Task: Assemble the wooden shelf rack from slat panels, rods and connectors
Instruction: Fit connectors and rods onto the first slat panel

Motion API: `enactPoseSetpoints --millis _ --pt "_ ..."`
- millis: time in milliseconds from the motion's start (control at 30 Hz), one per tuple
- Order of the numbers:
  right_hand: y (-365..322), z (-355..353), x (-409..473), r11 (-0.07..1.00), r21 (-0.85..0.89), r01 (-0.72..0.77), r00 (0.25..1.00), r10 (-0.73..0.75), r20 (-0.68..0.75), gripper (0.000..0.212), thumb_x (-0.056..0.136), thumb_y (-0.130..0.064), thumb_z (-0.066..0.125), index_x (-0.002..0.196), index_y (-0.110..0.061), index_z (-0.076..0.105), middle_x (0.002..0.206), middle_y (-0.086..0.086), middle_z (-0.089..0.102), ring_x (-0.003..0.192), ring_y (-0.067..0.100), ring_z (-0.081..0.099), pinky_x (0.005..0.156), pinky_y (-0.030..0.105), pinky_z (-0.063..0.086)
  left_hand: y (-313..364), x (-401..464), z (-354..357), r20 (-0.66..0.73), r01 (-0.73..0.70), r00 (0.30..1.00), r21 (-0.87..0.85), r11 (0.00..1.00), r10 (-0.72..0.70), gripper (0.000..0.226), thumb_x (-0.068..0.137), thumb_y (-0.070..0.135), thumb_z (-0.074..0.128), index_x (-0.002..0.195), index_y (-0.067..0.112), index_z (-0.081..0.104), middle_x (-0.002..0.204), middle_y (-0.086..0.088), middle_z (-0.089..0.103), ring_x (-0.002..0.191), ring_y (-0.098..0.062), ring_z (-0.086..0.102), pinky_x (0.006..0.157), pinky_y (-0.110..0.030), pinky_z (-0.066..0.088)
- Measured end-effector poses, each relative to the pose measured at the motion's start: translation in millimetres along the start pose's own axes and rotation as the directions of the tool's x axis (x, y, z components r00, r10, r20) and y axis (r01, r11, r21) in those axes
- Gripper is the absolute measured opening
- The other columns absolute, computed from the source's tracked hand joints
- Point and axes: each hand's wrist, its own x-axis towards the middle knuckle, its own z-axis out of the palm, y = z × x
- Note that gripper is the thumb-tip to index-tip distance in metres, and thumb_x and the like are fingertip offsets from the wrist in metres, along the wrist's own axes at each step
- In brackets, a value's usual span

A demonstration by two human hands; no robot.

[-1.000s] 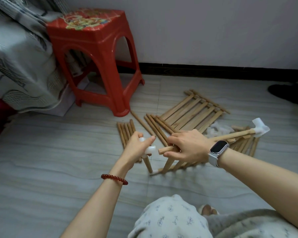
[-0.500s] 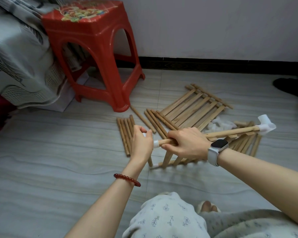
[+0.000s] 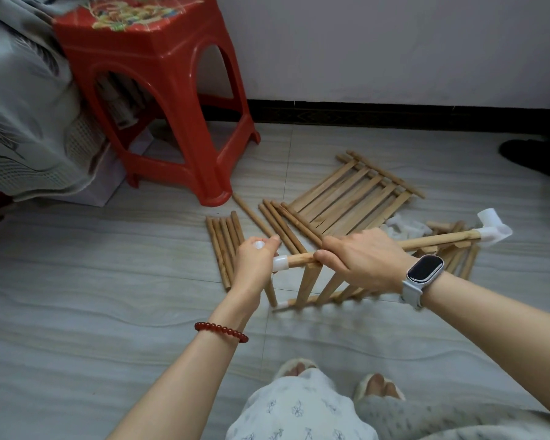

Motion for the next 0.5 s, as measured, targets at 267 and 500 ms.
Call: enactPoseSetpoints --millis 267,500 --pt "1.3 1.1 7.4 0.998 0.055 0.021 0.999 -0.022 0.027 0.039 0.097 -0.051 0.015 0.066 -0.031 0.026 0.061 -0.011 0.035 0.048 0.007 0.032 0.047 0.026 0.021 4.7 5.5 12.7 -0.076 -0.023 0.997 0.017 1.0 0.024 0.029 0.097 0.038 0.048 0.079 0.015 0.049 0.075 0.0 0.054 0.069 -0.015 0.049 0.062 -0.031 0.036" --pt "5.5 5.9 12.5 0.998 0.057 0.026 1.0 -0.027 0.016 0.041 0.096 -0.052 0.011 0.067 -0.029 0.029 0.059 -0.009 0.039 0.049 0.008 0.036 0.047 0.027 0.021 1.0 5.6 26.4 -0.174 -0.041 0.984 0.038 0.998 0.047 0.032 0.097 0.042 0.044 0.081 0.015 0.049 0.078 0.001 0.053 0.069 -0.013 0.048 0.057 -0.03 0.035"
